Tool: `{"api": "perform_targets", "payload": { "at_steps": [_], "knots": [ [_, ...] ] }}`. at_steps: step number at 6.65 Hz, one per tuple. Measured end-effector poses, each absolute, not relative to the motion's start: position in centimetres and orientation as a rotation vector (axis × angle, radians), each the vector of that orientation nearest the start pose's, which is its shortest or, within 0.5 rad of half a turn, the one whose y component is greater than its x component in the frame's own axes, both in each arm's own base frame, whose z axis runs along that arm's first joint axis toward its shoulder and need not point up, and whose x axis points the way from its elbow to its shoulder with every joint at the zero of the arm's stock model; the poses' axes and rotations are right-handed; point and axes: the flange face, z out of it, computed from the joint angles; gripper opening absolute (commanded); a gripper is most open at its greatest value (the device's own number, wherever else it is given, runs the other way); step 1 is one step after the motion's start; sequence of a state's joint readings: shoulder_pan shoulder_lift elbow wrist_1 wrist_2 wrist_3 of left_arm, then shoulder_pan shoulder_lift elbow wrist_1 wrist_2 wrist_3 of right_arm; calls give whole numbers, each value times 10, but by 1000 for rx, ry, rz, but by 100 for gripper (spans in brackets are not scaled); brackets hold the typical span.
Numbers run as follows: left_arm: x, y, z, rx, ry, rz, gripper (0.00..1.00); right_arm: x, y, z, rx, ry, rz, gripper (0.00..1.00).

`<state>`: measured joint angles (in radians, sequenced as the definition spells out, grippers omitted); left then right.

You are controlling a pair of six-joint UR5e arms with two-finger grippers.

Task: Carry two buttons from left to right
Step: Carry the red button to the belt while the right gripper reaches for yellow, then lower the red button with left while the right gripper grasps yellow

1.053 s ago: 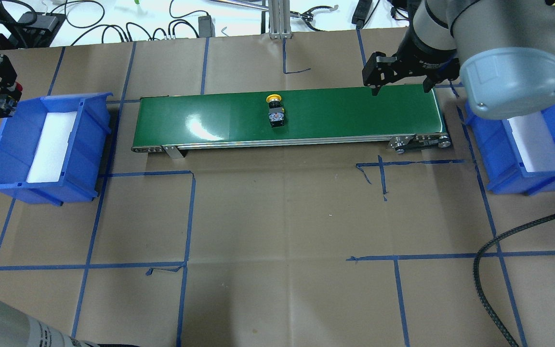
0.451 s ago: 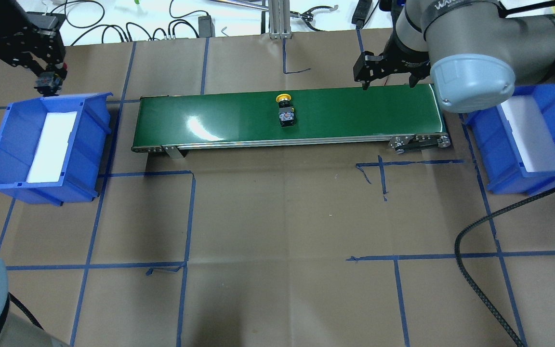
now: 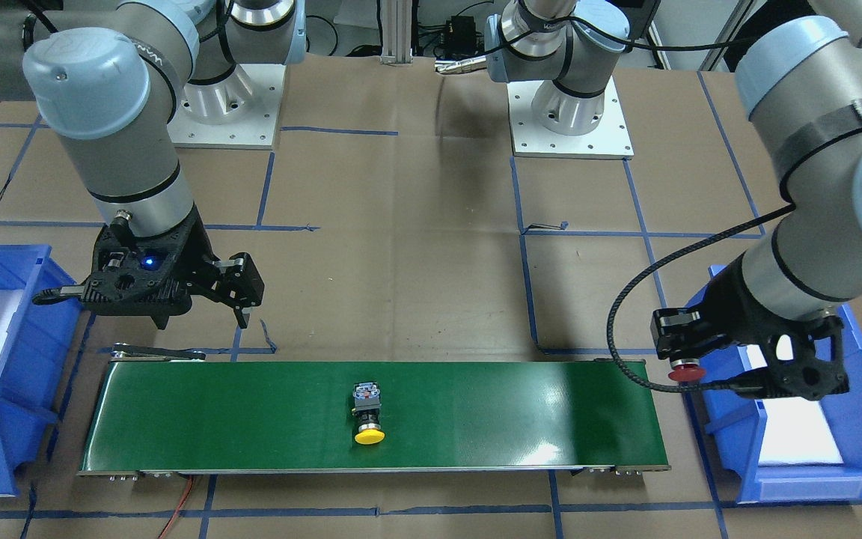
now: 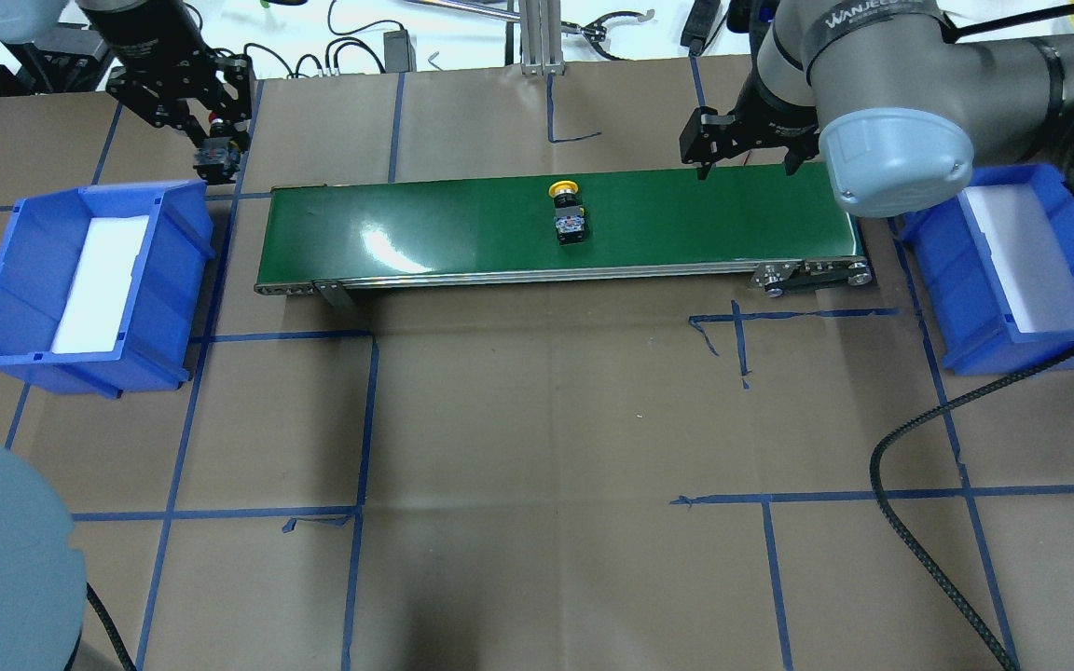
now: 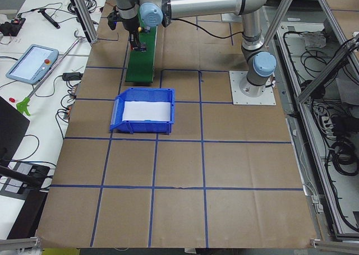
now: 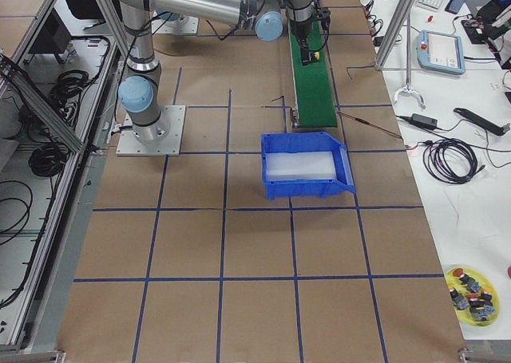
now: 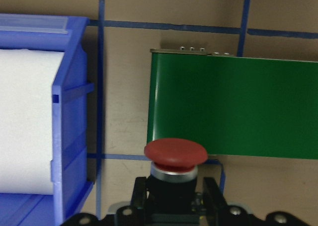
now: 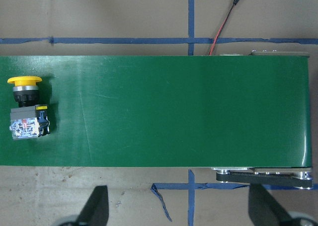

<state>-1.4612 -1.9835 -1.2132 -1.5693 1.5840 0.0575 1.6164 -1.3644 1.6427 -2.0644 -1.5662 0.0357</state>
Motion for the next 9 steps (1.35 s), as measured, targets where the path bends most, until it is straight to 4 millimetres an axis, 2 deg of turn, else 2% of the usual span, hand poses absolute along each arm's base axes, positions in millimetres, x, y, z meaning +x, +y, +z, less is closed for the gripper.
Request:
{"api": "perform_targets", "payload": {
  "at_steps": [2,5,6,7,9],
  "knots": [
    [-89,-680,387,-51,3130,114,0,159,-578,392,-10,3111,-331,100],
    [-96,-681,322,-6,3133,33,0,159,-587,370,-6,3119,-282,100],
    [-97,-679,301,4,3135,-8,0,159,-592,366,-7,3112,-321,100],
    [-97,-677,287,8,3138,-21,0,160,-596,365,-9,3098,-383,100],
    [-97,-676,276,10,3141,-12,0,161,-603,357,-15,3096,-421,100]
  ]
}}
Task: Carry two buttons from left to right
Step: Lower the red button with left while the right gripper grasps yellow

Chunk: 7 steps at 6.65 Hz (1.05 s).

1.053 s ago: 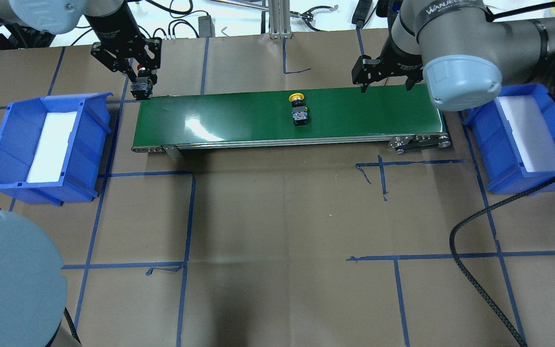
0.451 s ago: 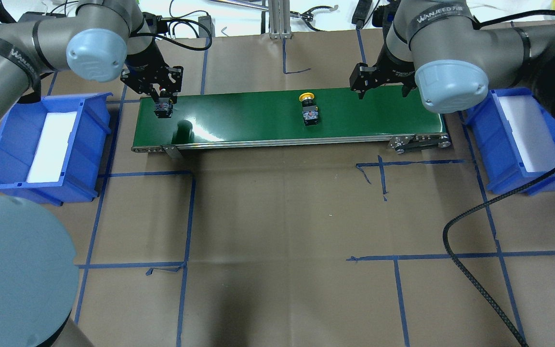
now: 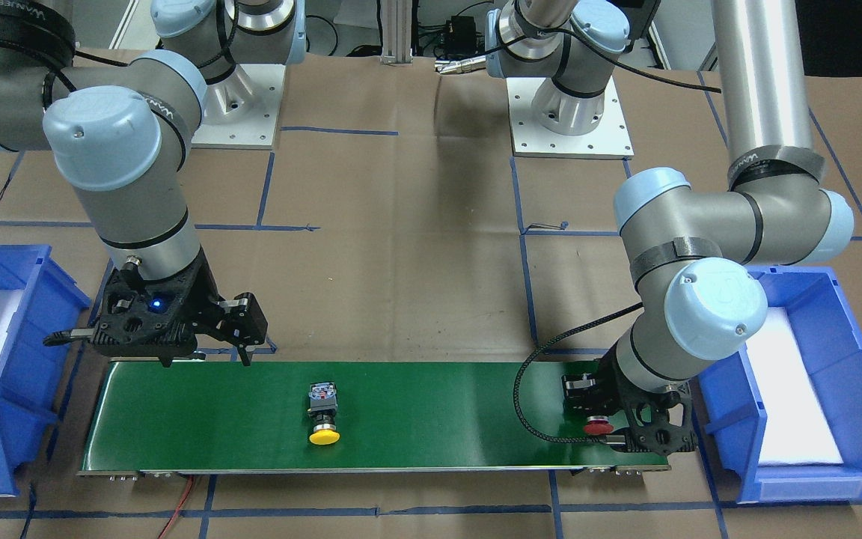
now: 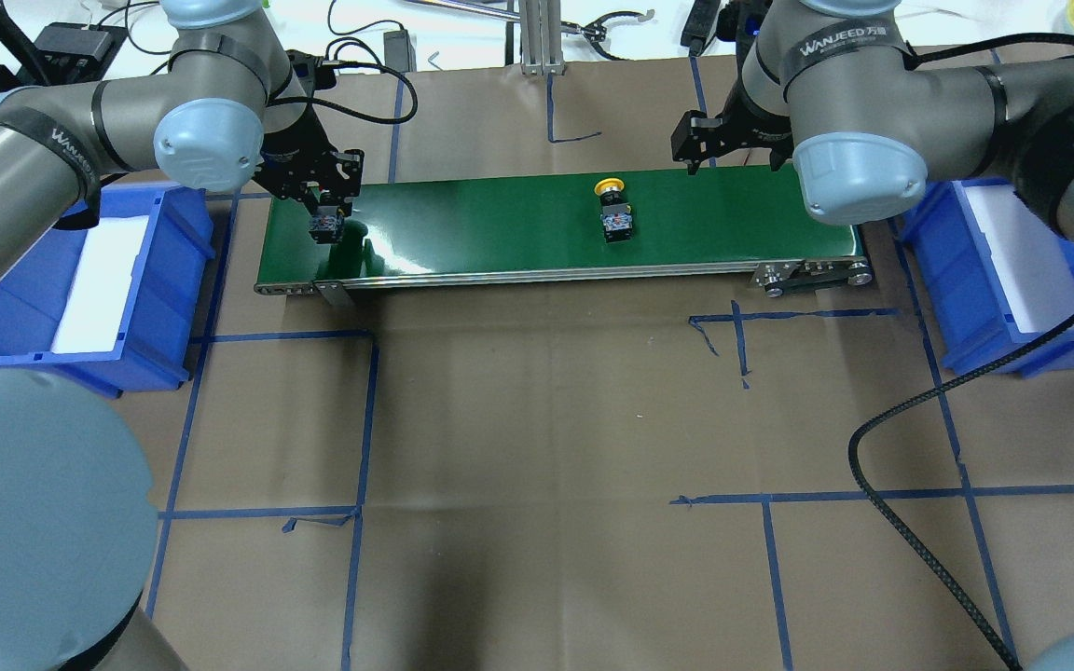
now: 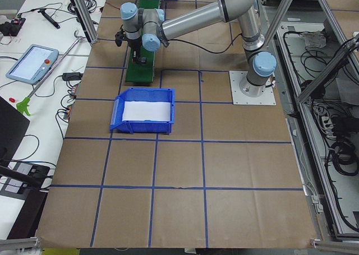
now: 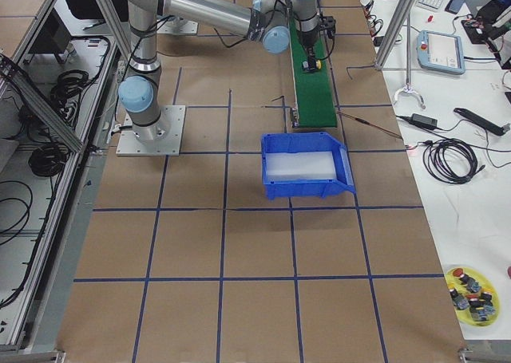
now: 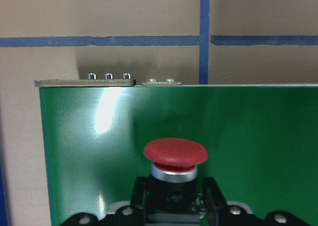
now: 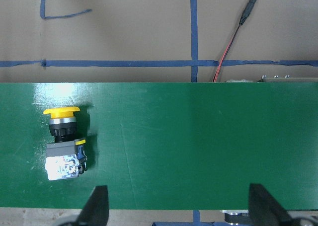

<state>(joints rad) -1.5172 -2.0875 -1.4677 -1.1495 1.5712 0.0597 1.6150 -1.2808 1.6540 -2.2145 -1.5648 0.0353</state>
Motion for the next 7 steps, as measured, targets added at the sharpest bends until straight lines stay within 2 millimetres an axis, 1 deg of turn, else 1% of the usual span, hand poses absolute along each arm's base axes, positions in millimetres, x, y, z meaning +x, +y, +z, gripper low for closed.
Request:
{"api": "perform_targets", "payload": {
  "at_steps": [1,3,4,5,6,7],
  "knots": [
    [-97,-676,271,10,3141,-3,0,161,-607,348,-22,3101,-413,100],
    [-97,-677,268,10,3142,3,0,162,-619,332,-25,3102,-416,100],
    [-97,-677,268,9,3142,4,5,163,-624,322,-17,3104,-406,100],
    [-97,-677,267,8,3142,5,21,163,-628,313,-11,3106,-392,100],
    [-97,-677,267,8,3143,6,31,164,-630,307,-1,3104,-377,100],
    [-97,-677,267,8,3143,7,34,165,-631,301,25,3098,-361,100]
  ]
}}
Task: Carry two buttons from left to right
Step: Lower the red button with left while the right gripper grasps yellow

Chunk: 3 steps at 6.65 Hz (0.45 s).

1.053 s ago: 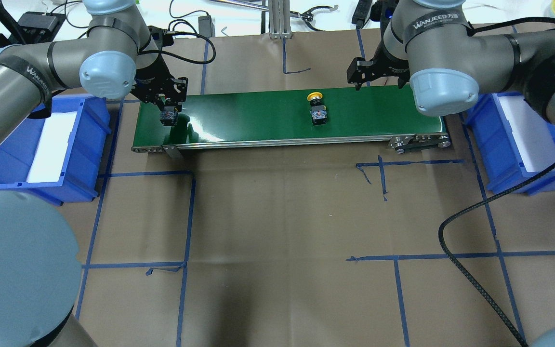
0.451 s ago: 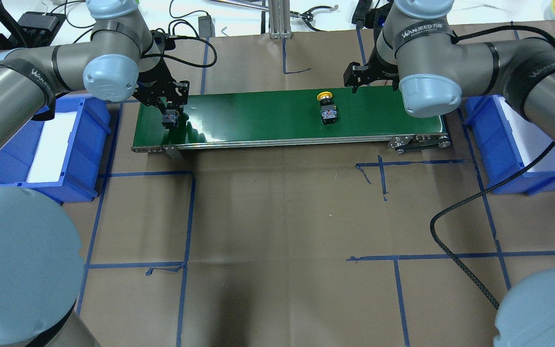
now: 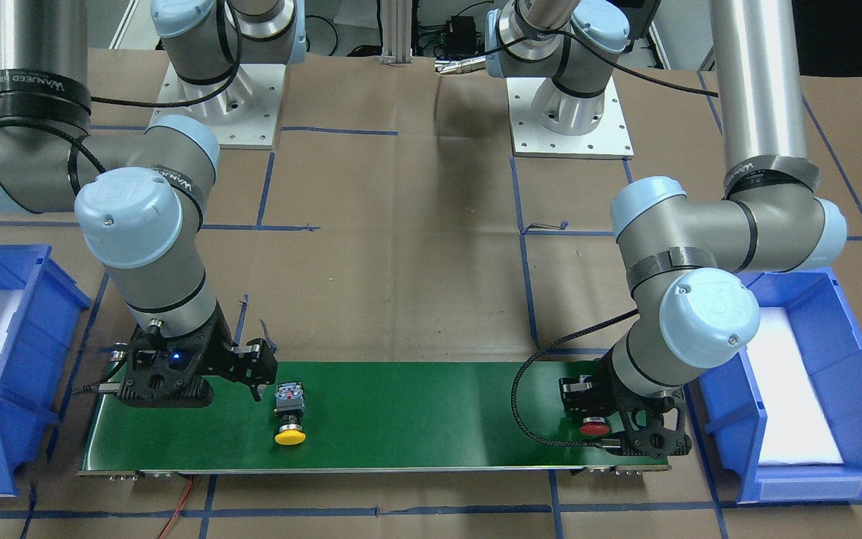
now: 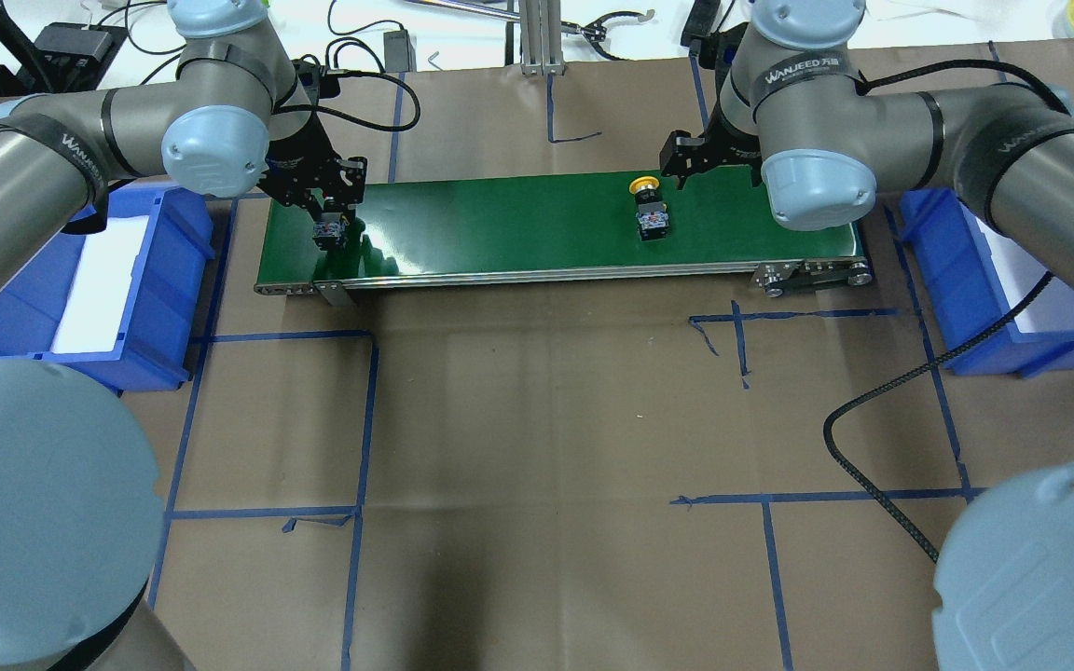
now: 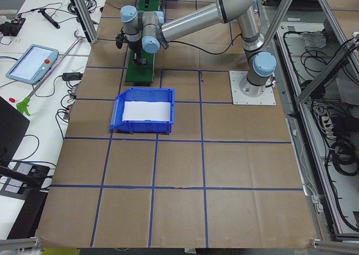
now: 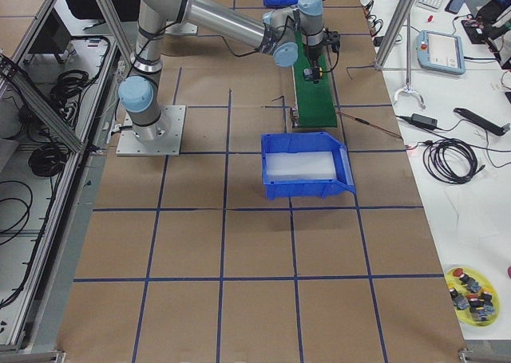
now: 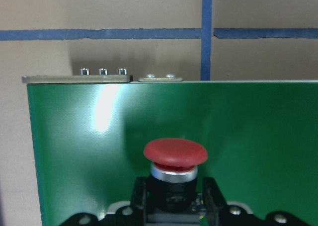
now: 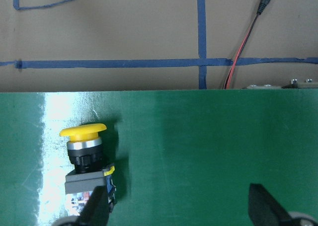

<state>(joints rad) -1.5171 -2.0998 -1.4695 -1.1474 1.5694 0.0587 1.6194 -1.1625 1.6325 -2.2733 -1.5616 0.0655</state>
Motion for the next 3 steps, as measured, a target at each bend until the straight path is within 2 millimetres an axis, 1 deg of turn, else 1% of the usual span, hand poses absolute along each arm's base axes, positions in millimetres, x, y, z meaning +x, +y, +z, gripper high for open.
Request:
{"api": "perform_targets", "payload": {
  "at_steps": [1,2,3],
  "knots": [
    [-97,-677,267,7,3143,7,44,167,-633,297,57,3089,-348,100],
    [-97,-677,267,6,3143,7,79,169,-634,294,71,3068,-337,100],
    [-96,-677,267,5,3142,6,100,172,-635,289,73,3043,-321,100]
  ]
}}
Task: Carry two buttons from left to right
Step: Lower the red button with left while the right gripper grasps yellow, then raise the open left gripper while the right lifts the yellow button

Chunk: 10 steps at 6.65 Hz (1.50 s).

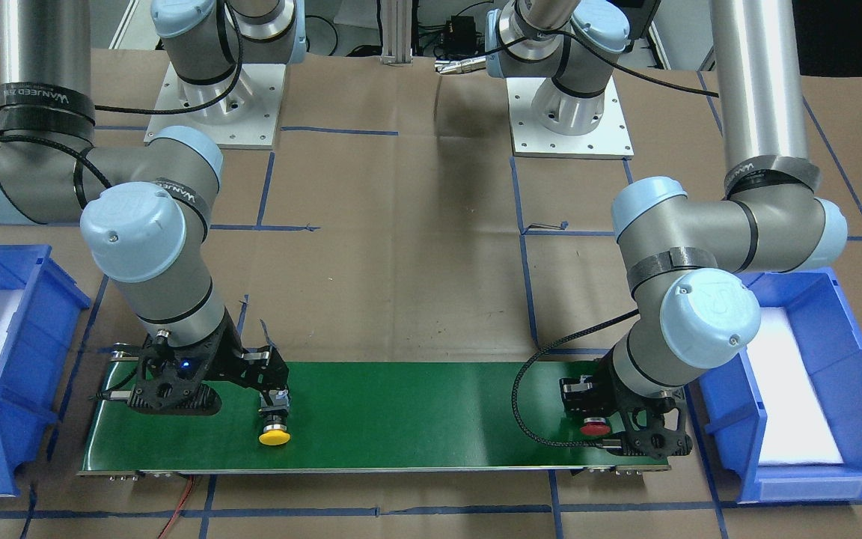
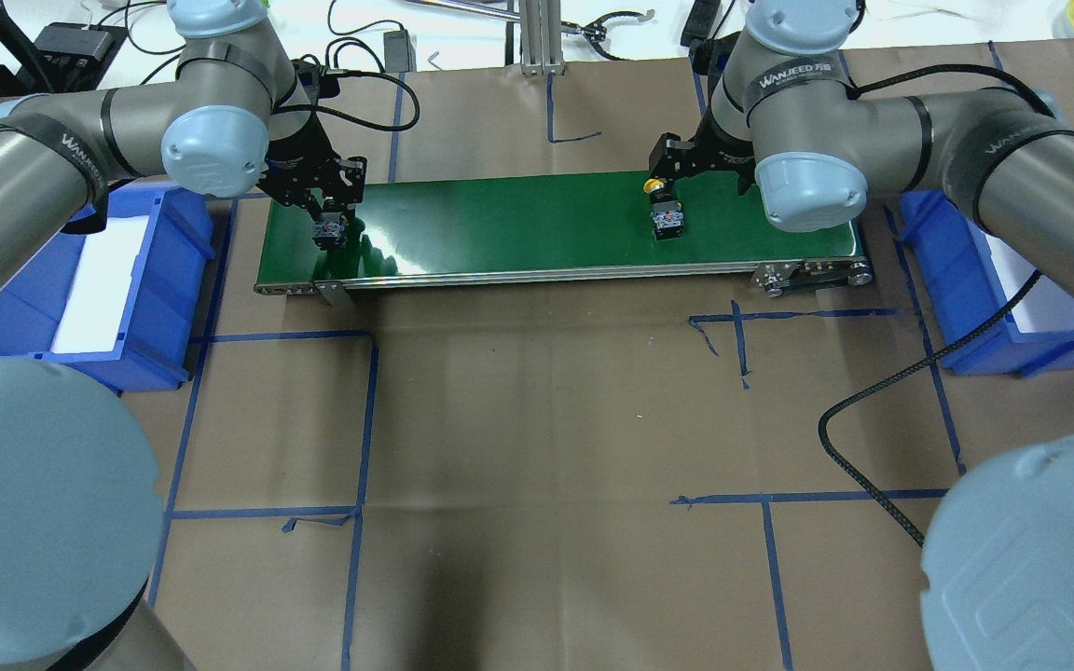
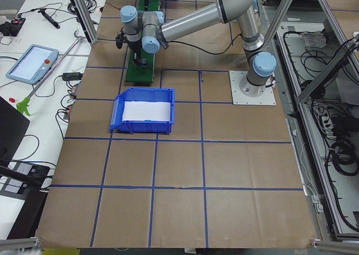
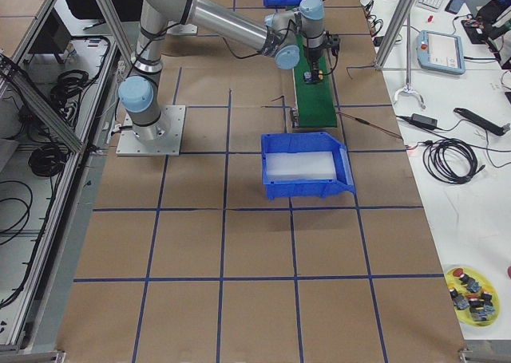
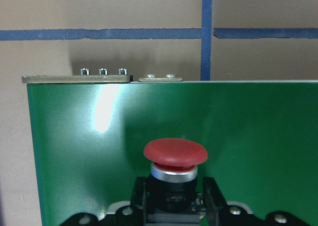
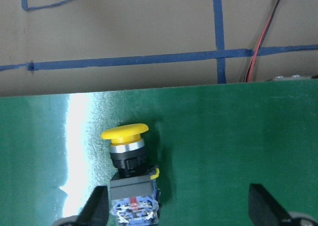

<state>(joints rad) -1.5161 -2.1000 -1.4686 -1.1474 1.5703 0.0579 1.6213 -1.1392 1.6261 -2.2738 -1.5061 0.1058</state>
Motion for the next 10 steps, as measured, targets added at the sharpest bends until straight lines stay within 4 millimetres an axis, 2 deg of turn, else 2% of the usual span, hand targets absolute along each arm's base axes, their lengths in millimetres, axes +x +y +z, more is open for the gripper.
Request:
{"api": "perform_targets", "payload": {
  "at_steps": [2,4,5,7,8,10],
  "knots": [
    [-96,-678,270,0,3142,-3,100,173,-637,278,75,3035,-294,100],
    [-92,-681,284,-11,3136,-34,100,172,-638,264,73,3049,-265,99],
    [-90,-680,297,-16,3132,-57,100,172,-638,257,74,3053,-248,87],
    [-87,-667,336,-24,3125,-81,100,172,-641,247,73,3055,-238,25],
    [-88,-653,362,-24,3124,-78,100,171,-642,245,69,3056,-234,6],
    [-97,-617,412,-37,3131,-54,100,164,-644,244,51,3073,-231,1]
  ]
}}
